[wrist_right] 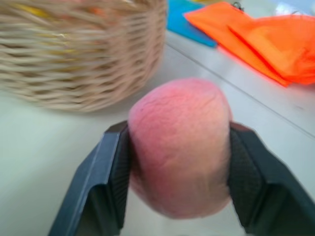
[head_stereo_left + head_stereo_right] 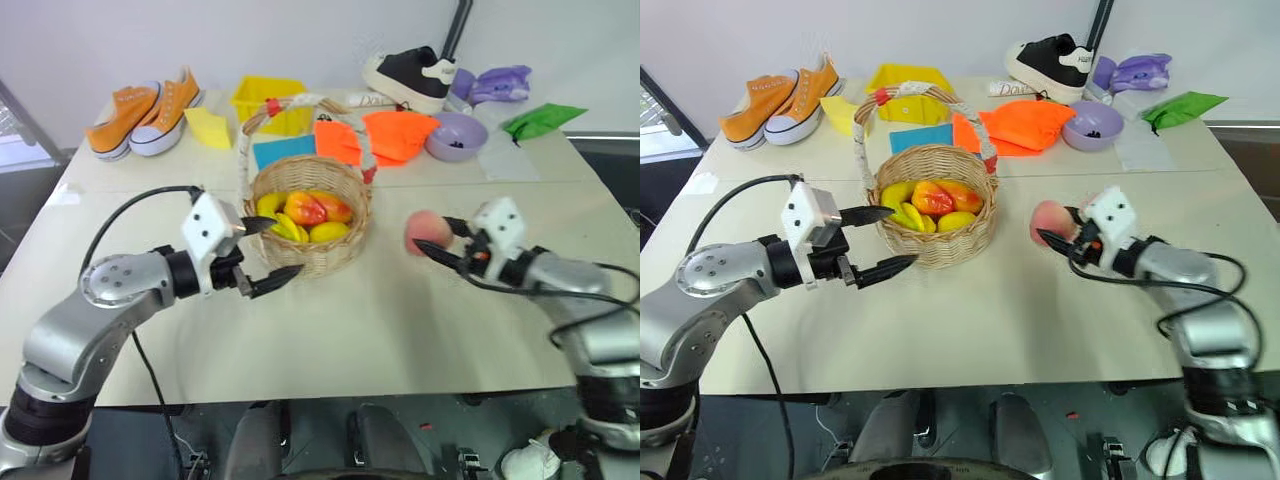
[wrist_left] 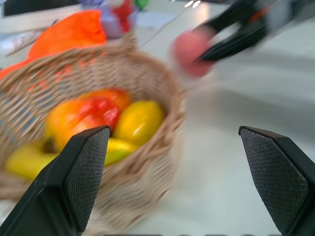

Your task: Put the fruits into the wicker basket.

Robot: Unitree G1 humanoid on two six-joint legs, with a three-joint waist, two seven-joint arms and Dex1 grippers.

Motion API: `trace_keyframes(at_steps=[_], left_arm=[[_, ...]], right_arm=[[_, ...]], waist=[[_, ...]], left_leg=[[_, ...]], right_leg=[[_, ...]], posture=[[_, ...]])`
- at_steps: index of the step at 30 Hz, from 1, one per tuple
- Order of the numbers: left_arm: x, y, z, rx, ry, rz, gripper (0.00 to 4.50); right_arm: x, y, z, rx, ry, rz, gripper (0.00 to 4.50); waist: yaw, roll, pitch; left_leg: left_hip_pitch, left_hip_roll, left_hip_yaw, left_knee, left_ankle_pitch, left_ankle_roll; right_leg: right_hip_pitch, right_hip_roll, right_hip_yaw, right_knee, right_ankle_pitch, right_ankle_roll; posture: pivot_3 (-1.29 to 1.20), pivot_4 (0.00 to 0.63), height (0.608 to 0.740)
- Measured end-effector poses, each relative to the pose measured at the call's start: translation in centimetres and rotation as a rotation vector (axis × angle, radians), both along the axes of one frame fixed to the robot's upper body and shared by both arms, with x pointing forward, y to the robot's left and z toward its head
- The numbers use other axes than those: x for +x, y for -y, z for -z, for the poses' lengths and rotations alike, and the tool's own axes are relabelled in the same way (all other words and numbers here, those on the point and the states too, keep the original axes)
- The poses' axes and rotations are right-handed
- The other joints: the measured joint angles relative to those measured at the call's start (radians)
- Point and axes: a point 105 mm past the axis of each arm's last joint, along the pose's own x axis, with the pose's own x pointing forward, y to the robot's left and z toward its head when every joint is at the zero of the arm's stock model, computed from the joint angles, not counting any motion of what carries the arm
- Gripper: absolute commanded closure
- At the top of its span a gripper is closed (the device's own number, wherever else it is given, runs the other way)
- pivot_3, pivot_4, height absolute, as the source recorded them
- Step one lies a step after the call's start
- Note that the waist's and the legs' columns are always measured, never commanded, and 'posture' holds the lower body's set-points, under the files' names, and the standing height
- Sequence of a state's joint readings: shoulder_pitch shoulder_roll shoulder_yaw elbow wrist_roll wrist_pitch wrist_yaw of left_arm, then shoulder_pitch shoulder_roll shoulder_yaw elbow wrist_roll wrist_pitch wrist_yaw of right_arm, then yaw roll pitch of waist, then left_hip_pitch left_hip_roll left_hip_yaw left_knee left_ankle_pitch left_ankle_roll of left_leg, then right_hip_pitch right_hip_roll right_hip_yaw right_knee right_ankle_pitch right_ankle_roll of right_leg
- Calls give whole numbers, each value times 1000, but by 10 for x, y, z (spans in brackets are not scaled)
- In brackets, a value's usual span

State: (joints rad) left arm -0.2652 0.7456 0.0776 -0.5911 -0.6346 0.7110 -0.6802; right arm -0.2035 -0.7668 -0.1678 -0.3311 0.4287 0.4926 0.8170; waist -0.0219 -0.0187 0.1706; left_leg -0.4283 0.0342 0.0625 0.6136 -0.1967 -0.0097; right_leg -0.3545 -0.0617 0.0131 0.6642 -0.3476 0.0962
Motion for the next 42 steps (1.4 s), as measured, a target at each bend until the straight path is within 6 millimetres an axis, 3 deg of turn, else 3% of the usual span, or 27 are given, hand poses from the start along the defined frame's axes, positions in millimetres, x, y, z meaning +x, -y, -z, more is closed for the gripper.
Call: trace_keyframes(at_steps=[4,7,10,12,13,16,17,22,25,29,33,36,39,42], left_arm=[[5,-22,-1,-38,12,-66,0],[4,-37,4,-29,8,-96,0],[2,-50,7,-16,1,-122,0],[2,-53,7,-15,9,-136,0],[2,-54,7,-15,12,-140,0],[1,-56,9,-15,8,-153,0],[0,-56,10,-16,7,-155,0],[-2,-54,10,-15,16,-159,0],[-3,-50,8,-22,23,-146,0],[-4,-34,7,-53,23,-88,0],[-3,-20,2,-66,42,-33,0],[-2,-12,3,-75,38,-8,0],[-1,-8,1,-79,46,8,0],[0,-8,2,-75,44,4,0]], right_arm=[[-20,-57,-42,75,83,-232,2407],[-14,-100,-63,110,153,-300,2407],[5,-135,-70,130,171,-271,2407],[18,-147,-67,124,157,-231,2407],[23,-150,-61,116,141,-213,1908],[33,-152,-48,99,106,-173,377],[33,-150,-48,91,122,-168,48],[9,-137,-49,59,198,-247,48],[0,-106,-53,106,164,-220,48],[6,-70,-64,178,182,-69,48],[30,-67,-62,190,203,56,48],[46,-86,-58,230,183,56,48],[63,-98,-50,252,153,72,1351],[72,-97,-42,256,132,104,2907]], waist=[[-26,0,0],[-23,0,0],[-15,0,0],[-9,-1,0],[-3,-1,0],[3,-1,0],[4,-1,0],[5,-1,0],[5,-1,0],[2,-1,0],[-8,0,-1],[-14,0,-1],[-15,0,-1],[-6,0,-1]], left_leg=[[2,2,0,-1,0,0],[1,2,0,-1,0,0],[-1,0,0,-1,0,-1],[-2,-1,0,-1,0,-1],[-2,-2,0,-1,0,-1],[-6,-2,0,-1,-1,0],[-9,-2,0,-1,-1,0],[-15,-2,0,-1,-1,0],[-15,-2,0,0,-1,1],[-13,-2,0,1,0,1],[-11,-1,0,2,1,0],[-12,0,0,2,1,0],[-14,0,0,2,1,0],[-14,-1,0,2,1,-1]], right_leg=[[0,1,1,1,0,-1],[-2,1,1,1,0,-2],[-3,-1,0,0,-1,-2],[-3,-3,-1,0,-1,-3],[-3,-5,-1,-1,-2,-5],[-7,-6,-1,-1,-2,-6],[-10,-6,-2,0,-2,-5],[-17,-6,-3,1,0,-2],[-15,-6,-4,0,0,-2],[-13,-5,-3,1,0,-2],[-13,-2,-2,4,0,-2],[-14,-1,-2,4,0,-2],[-16,0,-2,4,0,-2],[-16,-1,-2,4,0,-2]], posture=[[0,150,733],[0,150,733],[0,150,733],[0,150,733],[0,150,733],[0,150,733],[0,150,733],[0,150,733],[0,150,733],[0,150,733],[0,150,733],[0,150,733],[0,150,733],[0,150,733]])
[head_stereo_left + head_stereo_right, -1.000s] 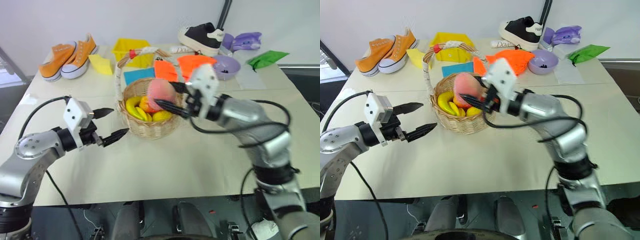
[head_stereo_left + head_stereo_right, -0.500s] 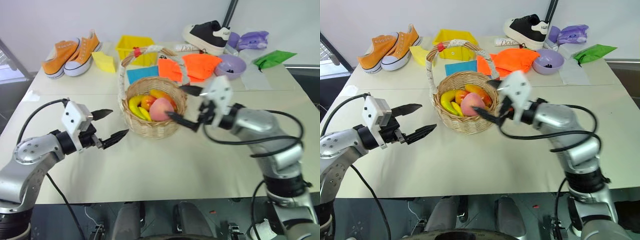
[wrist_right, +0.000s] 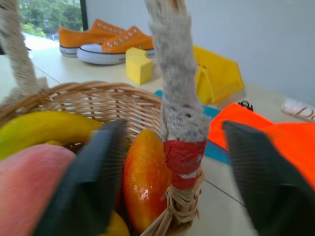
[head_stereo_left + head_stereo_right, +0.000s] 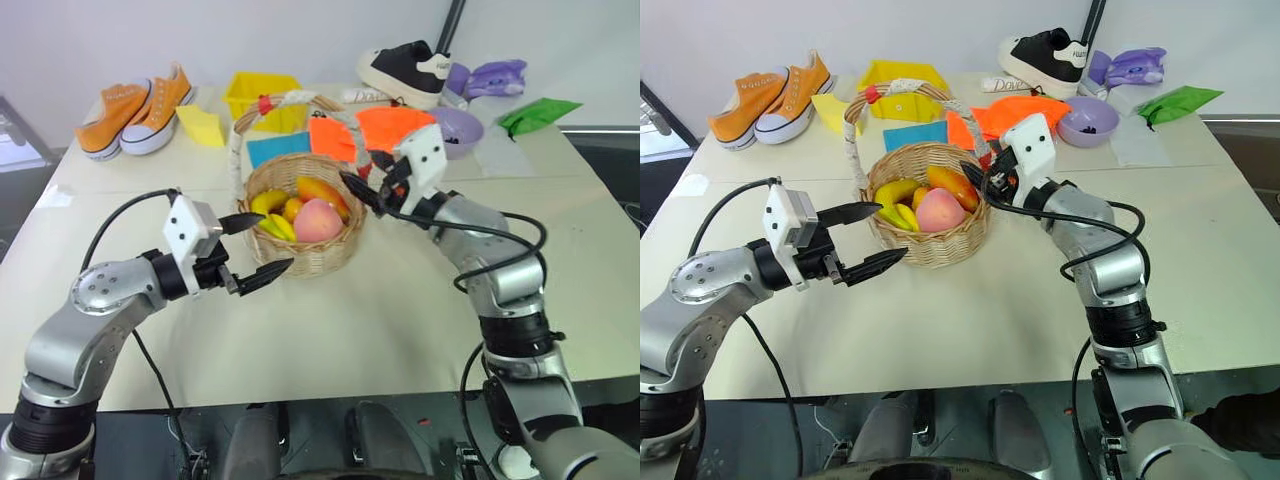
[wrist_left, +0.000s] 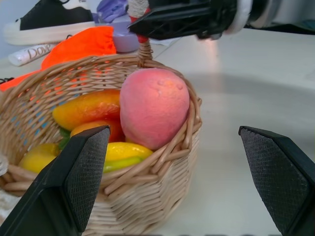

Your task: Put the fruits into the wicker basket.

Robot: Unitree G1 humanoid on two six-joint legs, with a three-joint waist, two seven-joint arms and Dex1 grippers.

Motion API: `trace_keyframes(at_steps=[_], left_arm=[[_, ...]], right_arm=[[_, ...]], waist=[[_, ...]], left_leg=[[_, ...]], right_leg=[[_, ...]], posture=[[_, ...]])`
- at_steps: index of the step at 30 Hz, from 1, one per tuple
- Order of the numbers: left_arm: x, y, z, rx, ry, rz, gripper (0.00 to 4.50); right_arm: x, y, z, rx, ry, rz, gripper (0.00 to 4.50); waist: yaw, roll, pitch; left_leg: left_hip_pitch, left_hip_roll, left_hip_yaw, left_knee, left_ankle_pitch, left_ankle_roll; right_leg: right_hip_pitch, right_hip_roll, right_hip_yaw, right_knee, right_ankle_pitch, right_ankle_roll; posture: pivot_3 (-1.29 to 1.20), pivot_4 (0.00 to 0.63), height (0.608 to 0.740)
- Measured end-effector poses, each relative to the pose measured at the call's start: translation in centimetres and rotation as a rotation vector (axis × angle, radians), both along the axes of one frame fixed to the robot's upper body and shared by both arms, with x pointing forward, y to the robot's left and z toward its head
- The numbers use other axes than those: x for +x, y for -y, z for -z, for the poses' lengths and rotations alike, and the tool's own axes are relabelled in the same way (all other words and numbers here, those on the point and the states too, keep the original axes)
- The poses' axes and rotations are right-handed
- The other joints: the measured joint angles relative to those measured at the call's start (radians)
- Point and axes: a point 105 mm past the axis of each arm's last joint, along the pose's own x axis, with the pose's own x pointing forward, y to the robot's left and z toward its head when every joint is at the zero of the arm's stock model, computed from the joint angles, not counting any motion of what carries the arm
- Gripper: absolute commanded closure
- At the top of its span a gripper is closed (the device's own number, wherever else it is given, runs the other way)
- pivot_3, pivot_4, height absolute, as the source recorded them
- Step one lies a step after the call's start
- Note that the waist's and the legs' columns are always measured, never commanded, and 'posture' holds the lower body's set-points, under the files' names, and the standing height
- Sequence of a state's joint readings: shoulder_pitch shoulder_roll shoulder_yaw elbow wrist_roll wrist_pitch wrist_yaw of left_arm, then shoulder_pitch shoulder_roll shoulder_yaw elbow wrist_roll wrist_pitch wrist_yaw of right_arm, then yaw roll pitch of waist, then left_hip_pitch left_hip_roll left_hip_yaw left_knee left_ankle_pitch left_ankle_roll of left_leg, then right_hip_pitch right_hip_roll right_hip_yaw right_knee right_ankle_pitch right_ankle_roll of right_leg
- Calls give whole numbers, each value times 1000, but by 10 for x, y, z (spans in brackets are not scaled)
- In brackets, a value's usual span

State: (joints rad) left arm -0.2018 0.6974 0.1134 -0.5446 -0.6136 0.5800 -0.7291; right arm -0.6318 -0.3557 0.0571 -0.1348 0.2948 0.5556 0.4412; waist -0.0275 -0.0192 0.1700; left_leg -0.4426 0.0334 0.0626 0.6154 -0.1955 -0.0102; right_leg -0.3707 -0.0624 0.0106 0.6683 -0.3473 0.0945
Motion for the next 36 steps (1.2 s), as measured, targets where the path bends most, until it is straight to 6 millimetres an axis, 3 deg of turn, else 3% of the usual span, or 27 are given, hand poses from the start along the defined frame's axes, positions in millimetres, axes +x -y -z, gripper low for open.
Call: trace_keyframes(at_steps=[3,6,8,10,15,19,23,32,36], left_arm=[[1,-1,0,1,1,-8,0],[1,-1,1,-1,0,-10,0],[1,-1,1,-1,-2,-14,0],[2,0,1,-1,-2,-13,0],[4,-1,4,-1,-17,-3,0],[8,3,3,-9,-12,21,0],[11,8,3,-11,-9,43,0],[13,7,5,-8,-14,60,0],[14,7,4,-9,-16,67,0]], right_arm=[[2,3,0,4,-2,18,4440],[1,11,-2,-18,14,40,4454],[-2,31,-9,-32,41,82,4454],[-6,61,-21,-51,73,141,4454],[-26,160,-42,-93,97,398,4454],[-42,219,-35,-73,57,586,4454],[-54,267,-14,-46,7,782,4454],[-70,289,0,-29,14,872,37],[-90,287,15,-102,-19,824,37]], waist=[[9,0,0],[13,0,0],[21,0,0],[23,0,0],[20,0,0],[8,1,0],[10,2,0],[14,3,0],[23,3,-1]], left_leg=[[0,0,0,0,0,0],[0,0,0,0,0,0],[-1,-1,0,0,0,0],[-1,-1,0,1,0,0],[0,0,0,0,0,1],[1,1,1,0,0,1],[2,0,3,0,0,1],[2,1,4,1,0,0],[2,0,4,1,0,1]], right_leg=[[0,0,0,0,0,0],[0,0,0,0,0,0],[0,-1,0,0,0,0],[1,-1,0,-1,0,0],[2,0,0,-2,0,0],[2,1,1,-1,0,0],[2,2,3,-1,0,0],[2,4,5,0,1,2],[2,4,5,-1,0,3]], posture=[[0,150,733],[0,150,733],[0,150,733],[0,150,733],[0,150,733],[0,150,733],[0,150,733],[0,150,733],[0,150,733]])
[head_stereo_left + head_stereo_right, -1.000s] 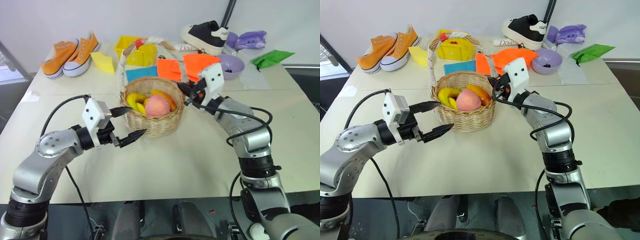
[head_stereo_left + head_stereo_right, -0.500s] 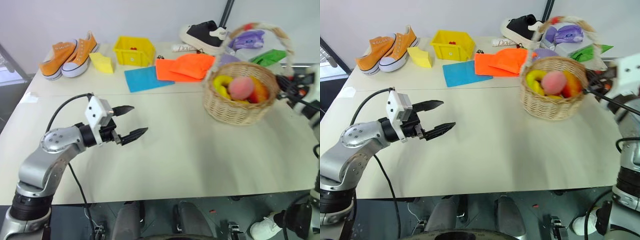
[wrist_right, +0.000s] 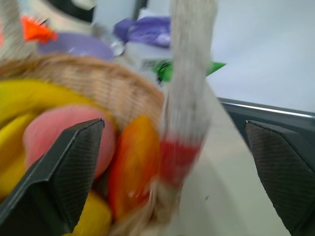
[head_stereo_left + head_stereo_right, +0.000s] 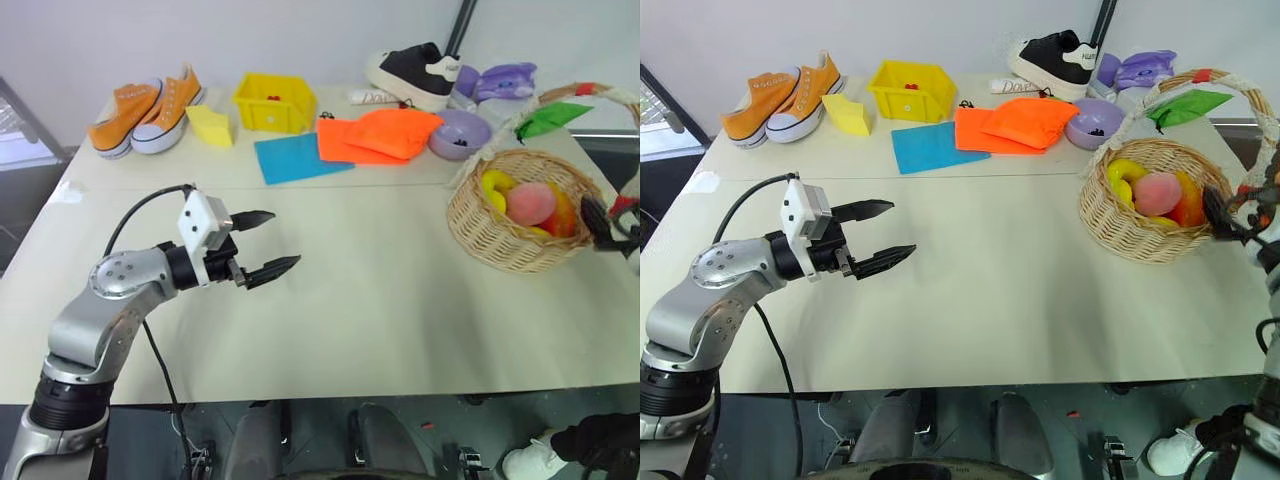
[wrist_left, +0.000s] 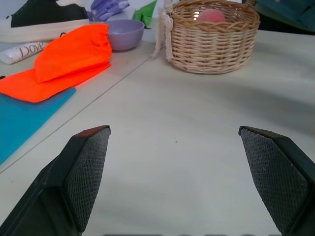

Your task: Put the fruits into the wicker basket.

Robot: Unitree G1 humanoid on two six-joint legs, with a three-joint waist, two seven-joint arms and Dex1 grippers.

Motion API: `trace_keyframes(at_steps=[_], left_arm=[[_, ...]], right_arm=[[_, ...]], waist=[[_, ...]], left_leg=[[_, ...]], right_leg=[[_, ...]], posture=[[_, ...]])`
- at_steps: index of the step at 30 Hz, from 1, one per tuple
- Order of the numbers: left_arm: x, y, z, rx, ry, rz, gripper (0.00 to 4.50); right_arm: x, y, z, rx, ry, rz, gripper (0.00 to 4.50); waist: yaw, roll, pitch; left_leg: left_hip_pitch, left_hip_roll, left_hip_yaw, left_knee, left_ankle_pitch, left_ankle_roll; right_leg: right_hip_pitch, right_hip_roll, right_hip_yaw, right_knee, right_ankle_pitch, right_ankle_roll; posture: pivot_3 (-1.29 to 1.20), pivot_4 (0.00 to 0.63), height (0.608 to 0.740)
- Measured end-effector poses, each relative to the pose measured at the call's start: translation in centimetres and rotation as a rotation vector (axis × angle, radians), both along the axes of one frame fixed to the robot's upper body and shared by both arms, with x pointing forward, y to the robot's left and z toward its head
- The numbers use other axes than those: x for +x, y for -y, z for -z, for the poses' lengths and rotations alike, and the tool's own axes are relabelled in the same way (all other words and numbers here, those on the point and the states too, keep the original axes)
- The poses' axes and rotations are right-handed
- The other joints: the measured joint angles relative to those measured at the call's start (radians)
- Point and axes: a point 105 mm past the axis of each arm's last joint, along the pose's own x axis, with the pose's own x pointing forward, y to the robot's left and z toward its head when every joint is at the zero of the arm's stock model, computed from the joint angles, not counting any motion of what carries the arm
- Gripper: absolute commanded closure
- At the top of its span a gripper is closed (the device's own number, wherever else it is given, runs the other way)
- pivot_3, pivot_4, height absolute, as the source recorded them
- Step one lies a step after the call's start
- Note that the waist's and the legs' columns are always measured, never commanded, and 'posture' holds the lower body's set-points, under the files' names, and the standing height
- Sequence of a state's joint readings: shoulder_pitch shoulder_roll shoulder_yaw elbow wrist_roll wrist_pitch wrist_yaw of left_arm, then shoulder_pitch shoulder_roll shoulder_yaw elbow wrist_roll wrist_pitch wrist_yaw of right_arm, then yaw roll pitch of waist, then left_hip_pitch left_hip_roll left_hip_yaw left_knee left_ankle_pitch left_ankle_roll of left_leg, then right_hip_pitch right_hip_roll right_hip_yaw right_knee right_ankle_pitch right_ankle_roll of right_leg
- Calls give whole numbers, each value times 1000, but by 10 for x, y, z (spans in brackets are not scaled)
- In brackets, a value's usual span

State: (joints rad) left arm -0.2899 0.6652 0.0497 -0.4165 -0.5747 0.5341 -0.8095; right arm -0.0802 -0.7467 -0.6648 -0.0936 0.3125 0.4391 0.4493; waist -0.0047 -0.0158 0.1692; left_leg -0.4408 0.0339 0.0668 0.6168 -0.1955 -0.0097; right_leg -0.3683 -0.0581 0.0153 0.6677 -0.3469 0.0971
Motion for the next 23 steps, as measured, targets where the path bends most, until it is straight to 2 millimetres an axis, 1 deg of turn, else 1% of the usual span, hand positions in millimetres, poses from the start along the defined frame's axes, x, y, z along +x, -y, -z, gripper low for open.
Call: trace_keyframes(at_steps=[4,5,7,8,9,12,15,17,20,22,23], left_arm=[[4,-5,5,3,-23,-9,0],[5,-6,7,3,-27,-16,0],[8,-10,9,7,-29,-34,0],[9,-15,13,9,-34,-56,0],[11,-19,16,12,-38,-78,0],[16,-38,33,28,-65,-180,0],[16,-64,61,47,-119,-317,0],[13,-74,71,52,-133,-369,0],[8,-86,77,43,-127,-440,0],[3,-93,83,44,-138,-488,0],[1,-95,86,42,-142,-501,0]], right_arm=[[-39,2,18,-20,-93,-76,37],[-44,-1,19,-26,-105,-104,37],[-52,-15,18,-30,-119,-191,37],[-54,-31,16,-20,-117,-269,37],[-54,-46,14,-14,-109,-336,37],[-47,-88,14,4,-109,-511,37],[-32,-128,23,53,-101,-645,37],[-24,-143,29,73,-110,-690,37],[-11,-163,42,93,-133,-753,37],[-3,-174,52,110,-154,-789,37],[-1,-176,56,116,-163,-794,37]], waist=[[4,0,0],[2,0,0],[-10,0,0],[-18,0,0],[-23,0,0],[-37,-1,0],[-38,-1,0],[-31,-2,0],[-11,-3,0],[-9,-3,-1],[-7,-3,-1]], left_leg=[[1,0,0,0,0,1],[3,0,0,0,-1,1],[8,0,1,-1,-1,1],[16,1,3,-4,-1,1],[18,2,3,-4,-1,1],[18,3,3,-4,-1,1],[16,3,4,-4,-1,1],[15,2,4,-3,-2,1],[14,2,4,-3,-2,2],[14,2,5,-3,-2,2],[14,2,5,-3,-2,2]], right_leg=[[2,0,0,-1,0,1],[3,0,0,-1,0,1],[8,0,1,-1,0,1],[14,-2,3,-2,0,0],[15,-2,3,-3,0,0],[15,-2,3,-3,0,0],[13,-3,4,-2,0,0],[12,-4,3,-3,0,0],[12,-5,3,-3,0,0],[12,-6,3,-3,0,-1],[12,-6,3,-3,0,-1]], posture=[[0,150,733],[0,150,733],[0,150,733],[0,150,733],[0,150,733],[0,150,733],[0,150,733],[0,150,733],[0,150,733],[0,150,733],[0,150,733]])
